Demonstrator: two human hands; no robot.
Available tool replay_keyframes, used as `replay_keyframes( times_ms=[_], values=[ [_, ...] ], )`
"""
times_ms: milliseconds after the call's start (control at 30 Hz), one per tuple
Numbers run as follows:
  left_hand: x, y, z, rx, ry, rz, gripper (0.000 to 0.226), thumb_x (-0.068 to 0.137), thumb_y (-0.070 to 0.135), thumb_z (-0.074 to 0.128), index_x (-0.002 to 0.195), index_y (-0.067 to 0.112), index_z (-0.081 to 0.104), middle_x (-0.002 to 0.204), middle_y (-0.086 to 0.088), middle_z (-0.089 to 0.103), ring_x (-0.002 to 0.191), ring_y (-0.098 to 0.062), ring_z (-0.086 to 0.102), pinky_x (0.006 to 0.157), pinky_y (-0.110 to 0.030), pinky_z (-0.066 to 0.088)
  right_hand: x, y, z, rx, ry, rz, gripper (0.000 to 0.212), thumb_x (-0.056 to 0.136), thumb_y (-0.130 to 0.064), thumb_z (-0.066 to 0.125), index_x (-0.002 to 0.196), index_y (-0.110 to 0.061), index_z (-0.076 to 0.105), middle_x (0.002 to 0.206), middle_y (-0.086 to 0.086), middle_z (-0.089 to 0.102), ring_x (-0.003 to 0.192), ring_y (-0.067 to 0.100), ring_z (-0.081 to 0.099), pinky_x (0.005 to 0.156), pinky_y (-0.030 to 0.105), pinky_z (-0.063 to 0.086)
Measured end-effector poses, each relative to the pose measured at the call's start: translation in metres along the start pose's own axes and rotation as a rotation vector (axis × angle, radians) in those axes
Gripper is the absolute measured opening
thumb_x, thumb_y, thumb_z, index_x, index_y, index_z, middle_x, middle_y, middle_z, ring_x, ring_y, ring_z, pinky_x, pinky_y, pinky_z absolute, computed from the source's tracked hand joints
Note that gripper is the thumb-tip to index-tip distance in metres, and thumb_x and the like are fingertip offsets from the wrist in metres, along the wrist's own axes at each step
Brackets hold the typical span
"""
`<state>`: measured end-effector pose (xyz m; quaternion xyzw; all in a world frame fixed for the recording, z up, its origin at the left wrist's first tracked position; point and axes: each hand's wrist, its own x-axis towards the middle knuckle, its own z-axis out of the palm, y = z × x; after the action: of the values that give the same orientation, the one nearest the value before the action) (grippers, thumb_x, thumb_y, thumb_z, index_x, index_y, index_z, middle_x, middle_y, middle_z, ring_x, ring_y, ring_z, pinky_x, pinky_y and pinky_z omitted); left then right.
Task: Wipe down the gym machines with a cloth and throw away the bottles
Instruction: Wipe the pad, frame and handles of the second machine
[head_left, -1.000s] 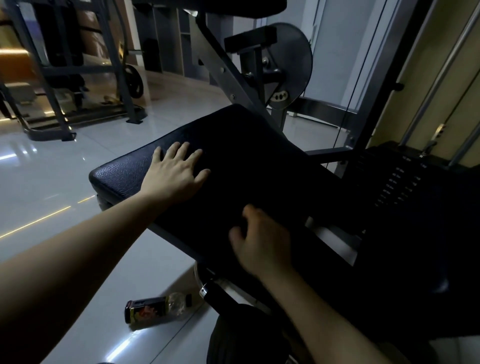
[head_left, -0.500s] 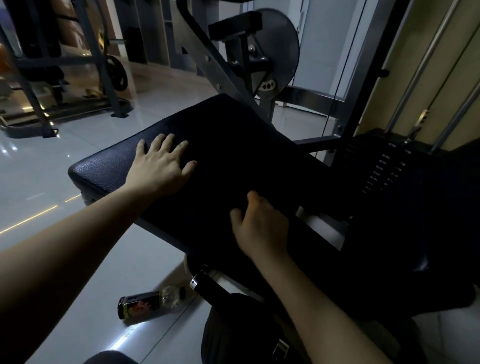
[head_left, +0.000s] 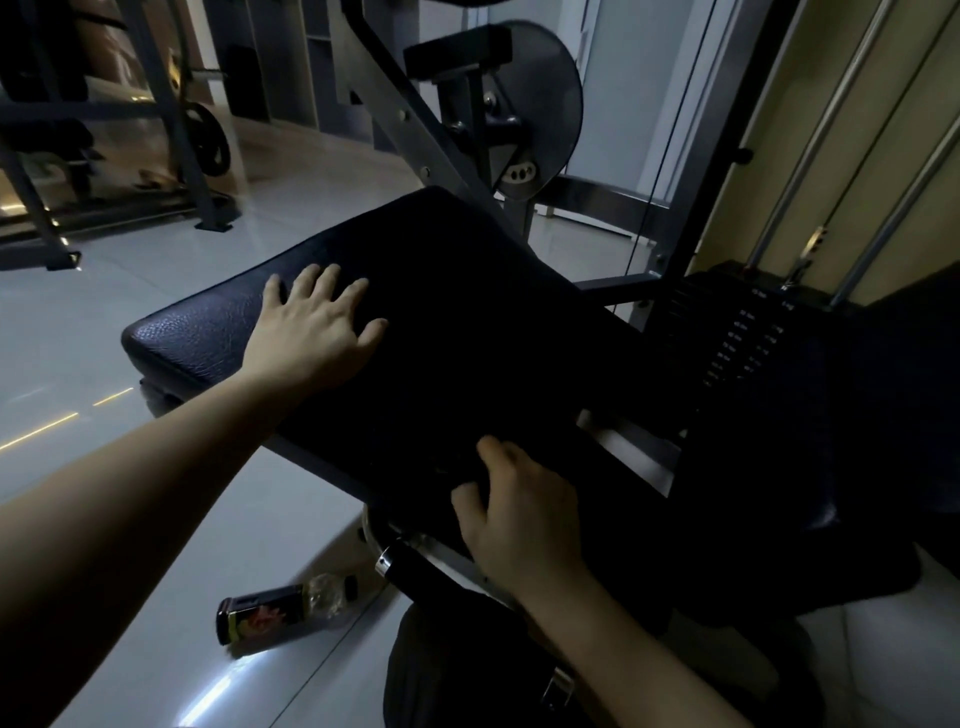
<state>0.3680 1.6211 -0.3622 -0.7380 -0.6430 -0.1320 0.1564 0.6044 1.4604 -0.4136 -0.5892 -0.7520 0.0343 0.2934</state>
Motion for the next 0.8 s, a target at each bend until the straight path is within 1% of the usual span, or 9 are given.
replay_keyframes(
  times_ms=[100, 167, 200, 300, 433, 533, 633, 733, 800],
  values=[
    [0.002, 0.0, -0.001, -0.003, -0.012, -0.009, 0.074, 0.094, 0.071, 0.016, 0.152, 0.029, 0.034, 0.155, -0.008, 0.039, 0.15, -0.028, 0.025, 0.118, -0.06, 0.019, 0.065, 0.054, 0.003, -0.033, 0.01, 0.199, 0.044, 0.098, -0.039, 0.038, 0.129, -0.013, 0.053, 0.122, 0.015, 0.06, 0.107, 0.037, 0.059, 0.084, 0.042, 0.046],
    [0.0, 0.0, -0.003, -0.012, -0.028, -0.012, 0.073, 0.094, 0.07, 0.017, 0.151, 0.029, 0.035, 0.156, -0.008, 0.038, 0.15, -0.028, 0.024, 0.119, -0.06, 0.019, 0.108, 0.087, -0.001, 0.043, 0.017, 0.467, 0.039, 0.1, -0.035, 0.038, 0.129, -0.011, 0.05, 0.124, 0.017, 0.056, 0.104, 0.036, 0.058, 0.081, 0.042, 0.044],
    [0.0, 0.001, -0.004, -0.011, -0.026, -0.018, 0.072, 0.094, 0.07, 0.017, 0.151, 0.03, 0.036, 0.155, -0.008, 0.038, 0.149, -0.028, 0.025, 0.118, -0.06, 0.019, 0.116, 0.091, 0.0, 0.043, 0.04, 0.516, 0.038, 0.1, -0.034, 0.038, 0.127, -0.011, 0.049, 0.123, 0.017, 0.056, 0.101, 0.034, 0.058, 0.079, 0.042, 0.046],
    [-0.001, 0.004, -0.006, -0.011, -0.016, -0.016, 0.068, 0.094, 0.069, 0.021, 0.147, 0.03, 0.04, 0.151, -0.008, 0.042, 0.146, -0.029, 0.029, 0.116, -0.061, 0.023, 0.077, 0.058, 0.012, -0.099, 0.155, 0.383, 0.033, 0.096, -0.034, 0.042, 0.117, -0.011, 0.052, 0.116, 0.015, 0.056, 0.099, 0.035, 0.059, 0.08, 0.043, 0.05],
    [-0.002, 0.008, -0.012, -0.01, -0.062, -0.061, 0.068, 0.094, 0.066, 0.021, 0.148, 0.027, 0.038, 0.152, -0.011, 0.04, 0.146, -0.031, 0.029, 0.115, -0.063, 0.022, -0.004, -0.01, 0.013, 0.024, 0.105, 0.059, 0.029, 0.088, -0.042, 0.039, 0.099, -0.018, 0.052, 0.099, 0.002, 0.057, 0.087, 0.022, 0.058, 0.07, 0.039, 0.05],
    [-0.009, 0.04, -0.019, -0.101, -0.131, -0.091, 0.062, 0.101, 0.049, 0.036, 0.154, 0.019, 0.031, 0.162, -0.02, 0.025, 0.152, -0.036, 0.017, 0.122, -0.062, 0.012, 0.0, 0.001, 0.007, 0.135, 0.041, -0.082, 0.034, 0.085, -0.045, 0.042, 0.101, -0.019, 0.057, 0.1, 0.0, 0.059, 0.09, 0.022, 0.06, 0.072, 0.039, 0.051],
    [-0.026, 0.077, -0.009, -0.113, -0.112, 0.069, 0.062, 0.103, 0.047, 0.036, 0.159, 0.024, 0.025, 0.166, -0.02, 0.016, 0.156, -0.034, 0.008, 0.124, -0.06, 0.002, 0.038, 0.057, 0.009, 0.115, 0.124, 0.047, 0.049, 0.084, -0.051, 0.037, 0.109, -0.015, 0.058, 0.106, 0.009, 0.058, 0.095, 0.033, 0.06, 0.077, 0.045, 0.051],
    [-0.025, 0.078, -0.002, -0.101, -0.074, 0.089, 0.064, 0.101, 0.054, 0.031, 0.159, 0.027, 0.025, 0.166, -0.018, 0.018, 0.156, -0.033, 0.01, 0.124, -0.06, 0.004, 0.059, 0.08, 0.014, 0.105, 0.175, 0.274, 0.043, 0.088, -0.048, 0.038, 0.111, -0.016, 0.053, 0.11, 0.011, 0.054, 0.096, 0.037, 0.057, 0.081, 0.051, 0.05],
    [-0.024, 0.073, -0.002, -0.089, -0.078, 0.082, 0.064, 0.1, 0.056, 0.031, 0.158, 0.028, 0.027, 0.166, -0.018, 0.021, 0.155, -0.033, 0.012, 0.124, -0.06, 0.005, 0.042, 0.068, 0.017, 0.033, 0.174, 0.249, 0.036, 0.095, -0.041, 0.043, 0.118, -0.015, 0.051, 0.115, 0.01, 0.053, 0.101, 0.032, 0.057, 0.08, 0.046, 0.051]
  ],
)
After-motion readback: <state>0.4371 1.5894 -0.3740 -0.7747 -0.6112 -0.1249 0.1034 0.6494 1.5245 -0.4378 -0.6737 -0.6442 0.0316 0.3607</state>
